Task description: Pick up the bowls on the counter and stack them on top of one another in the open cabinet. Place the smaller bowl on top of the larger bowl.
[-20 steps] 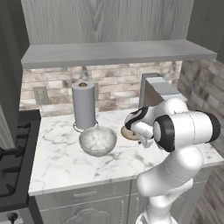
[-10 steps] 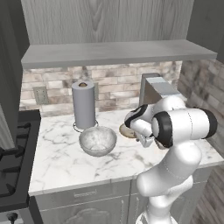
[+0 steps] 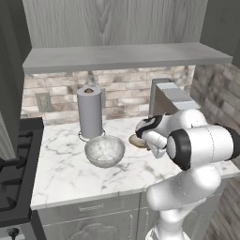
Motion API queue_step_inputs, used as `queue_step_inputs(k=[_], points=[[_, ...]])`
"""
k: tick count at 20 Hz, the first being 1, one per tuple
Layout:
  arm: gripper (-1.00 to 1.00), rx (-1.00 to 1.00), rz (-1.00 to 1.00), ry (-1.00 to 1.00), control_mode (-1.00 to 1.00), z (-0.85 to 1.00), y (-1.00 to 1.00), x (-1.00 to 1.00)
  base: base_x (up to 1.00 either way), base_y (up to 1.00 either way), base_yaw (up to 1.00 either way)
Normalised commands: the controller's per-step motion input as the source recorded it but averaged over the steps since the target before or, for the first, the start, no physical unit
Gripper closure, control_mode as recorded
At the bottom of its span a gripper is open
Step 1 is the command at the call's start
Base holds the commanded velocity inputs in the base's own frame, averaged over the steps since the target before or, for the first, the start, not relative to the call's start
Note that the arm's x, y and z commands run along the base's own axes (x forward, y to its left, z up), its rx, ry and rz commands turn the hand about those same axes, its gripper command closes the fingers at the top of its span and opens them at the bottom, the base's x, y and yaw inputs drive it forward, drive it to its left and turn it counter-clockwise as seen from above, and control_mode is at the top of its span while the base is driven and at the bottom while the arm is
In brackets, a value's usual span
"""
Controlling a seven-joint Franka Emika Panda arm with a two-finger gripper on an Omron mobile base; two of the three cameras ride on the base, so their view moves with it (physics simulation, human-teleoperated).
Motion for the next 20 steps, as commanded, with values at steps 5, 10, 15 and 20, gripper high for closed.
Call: queue_step_inputs(k=[5,10,15,20], points=[[1.00,0.00,0.00,-0.01,-1.00,0.45,0.03,-0.01,0.00,0.00,0.00],[1.00,0.00,-0.01,-0.06,-1.00,0.48,0.01,-0.01,0.00,0.00,0.00],[1.00,0.00,-0.02,-0.10,-1.00,0.51,0.01,-0.11,0.00,0.00,0.00],[1.00,0.00,-0.01,-0.13,-1.00,0.46,0.08,-0.34,0.00,0.00,0.00]])
